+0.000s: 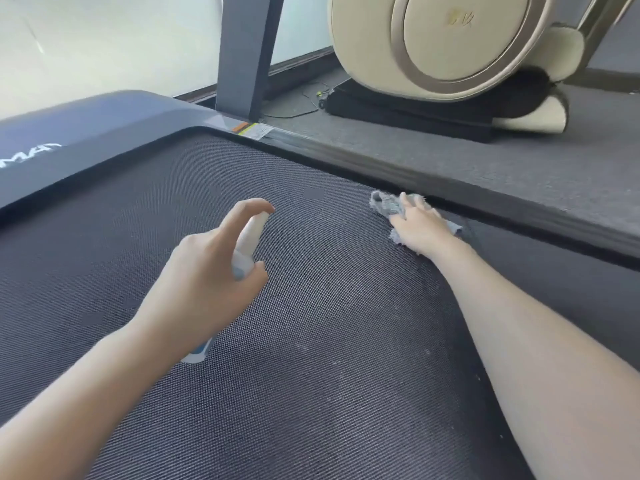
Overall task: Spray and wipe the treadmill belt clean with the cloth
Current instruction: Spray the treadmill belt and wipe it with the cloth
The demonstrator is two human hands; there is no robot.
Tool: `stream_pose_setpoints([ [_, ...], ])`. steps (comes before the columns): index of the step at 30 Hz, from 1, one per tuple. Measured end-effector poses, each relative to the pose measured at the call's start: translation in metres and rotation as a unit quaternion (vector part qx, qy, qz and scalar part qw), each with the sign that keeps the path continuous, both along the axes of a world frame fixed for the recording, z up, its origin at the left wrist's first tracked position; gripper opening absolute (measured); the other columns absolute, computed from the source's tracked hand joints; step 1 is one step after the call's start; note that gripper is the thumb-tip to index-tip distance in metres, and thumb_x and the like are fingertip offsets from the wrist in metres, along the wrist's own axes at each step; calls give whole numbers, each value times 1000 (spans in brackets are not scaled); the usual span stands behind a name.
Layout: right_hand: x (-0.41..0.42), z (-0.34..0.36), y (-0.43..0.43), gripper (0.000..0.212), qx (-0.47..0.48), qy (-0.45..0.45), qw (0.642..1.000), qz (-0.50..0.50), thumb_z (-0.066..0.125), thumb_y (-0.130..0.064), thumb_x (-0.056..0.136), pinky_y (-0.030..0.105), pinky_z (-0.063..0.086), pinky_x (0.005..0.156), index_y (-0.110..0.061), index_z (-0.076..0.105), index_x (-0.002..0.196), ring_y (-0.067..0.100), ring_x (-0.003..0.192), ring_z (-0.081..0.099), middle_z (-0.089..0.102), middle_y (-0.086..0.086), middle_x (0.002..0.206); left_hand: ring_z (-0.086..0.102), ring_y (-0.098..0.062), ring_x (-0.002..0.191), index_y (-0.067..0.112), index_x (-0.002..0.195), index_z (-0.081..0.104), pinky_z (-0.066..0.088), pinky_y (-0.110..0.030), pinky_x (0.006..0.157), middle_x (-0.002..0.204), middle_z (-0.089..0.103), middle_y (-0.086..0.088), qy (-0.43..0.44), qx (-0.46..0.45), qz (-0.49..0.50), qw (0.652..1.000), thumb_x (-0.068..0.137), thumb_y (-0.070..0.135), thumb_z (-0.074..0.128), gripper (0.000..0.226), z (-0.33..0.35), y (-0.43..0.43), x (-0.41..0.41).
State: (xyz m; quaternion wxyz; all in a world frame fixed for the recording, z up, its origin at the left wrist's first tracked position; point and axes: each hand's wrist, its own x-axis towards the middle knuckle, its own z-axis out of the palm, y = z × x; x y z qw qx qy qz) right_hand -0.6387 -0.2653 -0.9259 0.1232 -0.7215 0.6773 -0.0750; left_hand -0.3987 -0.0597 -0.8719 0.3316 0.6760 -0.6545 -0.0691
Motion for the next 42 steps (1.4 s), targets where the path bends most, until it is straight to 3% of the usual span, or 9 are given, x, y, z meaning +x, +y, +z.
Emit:
stream_pose_setpoints([
  [5, 57, 3, 34, 57, 5, -13, 987, 162, 33, -36, 98, 41, 7, 116, -26, 14, 151, 33, 144, 7, 0, 3, 159, 56, -7, 63, 42, 125, 43, 45, -29, 62, 67, 62, 5, 13, 1, -4, 1000, 81, 15, 66, 56, 3, 0, -10],
  [9, 87, 3, 92, 59, -15, -33, 948, 317, 35, -32, 98, 32, -7, 116, -27, 10, 151, 14, 146, -4, 0, 0, 159, 57, -12, 63, 43, 126, 42, 49, -34, 64, 71, 63, 3, 12, -1, -8, 1000, 80, 14, 64, 58, 9, 1, -14],
  [13, 78, 3, 145, 62, -22, -32, 914, 404, 41, -26, 97, 34, -6, 119, -20, 10, 150, 10, 145, -4, 5, -2, 158, 55, -8, 61, 41, 125, 44, 45, -22, 62, 69, 63, 3, 15, -8, -12, 1000, 79, 12, 63, 58, 16, 8, -13],
  [20, 58, -4, 248, 59, -9, -28, 863, 504, 34, -37, 90, 35, -7, 118, -26, 25, 148, 10, 146, -3, 15, -8, 157, 59, -28, 67, 36, 127, 45, 51, -41, 72, 71, 66, -4, 37, -33, -32, 998, 80, 12, 63, 55, 28, 24, -8],
  [24, 51, -34, 303, 49, -166, 119, 802, 562, 17, -37, 101, 42, 4, 119, -28, 9, 149, 21, 146, -2, 4, -5, 158, 58, -31, 67, 35, 126, 44, 52, -44, 73, 72, 66, -8, 62, -38, -52, 996, 80, 11, 61, 54, 35, 29, -5],
  [28, 42, -45, 331, 46, -229, 254, 751, 564, 5, -31, 102, 46, -2, 118, -25, -1, 148, 31, 143, -17, -11, 0, 154, 59, -32, 67, 34, 125, 43, 52, -45, 75, 72, 66, -10, 73, -39, -83, 993, 80, 11, 59, 53, 40, 27, -6],
  [33, 38, -23, 345, 47, -138, 238, 806, 524, 26, -48, 99, 40, -3, 119, -40, 24, 145, 21, 144, -12, 12, -11, 155, 61, -28, 62, 39, 123, 42, 54, -43, 74, 71, 67, -7, 100, -7, -111, 989, 81, 11, 59, 53, 42, 28, -13],
  [36, 18, 3, 346, 59, -82, 193, 811, 546, 34, -43, 95, 43, 2, 118, -29, 17, 149, 21, 146, -7, 10, -6, 158, 59, -23, 63, 35, 126, 44, 52, -38, 70, 66, 65, -4, 79, 1, -133, 988, 81, 10, 60, 54, 39, 37, -23],
  [42, -49, 6, 354, 71, -2, 132, 890, 435, 42, -35, 89, 39, 2, 114, -29, 9, 151, 14, 146, -5, 2, -10, 159, 55, -20, 58, 29, 126, 45, 43, -33, 59, 62, 60, -7, 46, -14, -147, 988, 81, 9, 60, 51, 25, 52, -33],
])
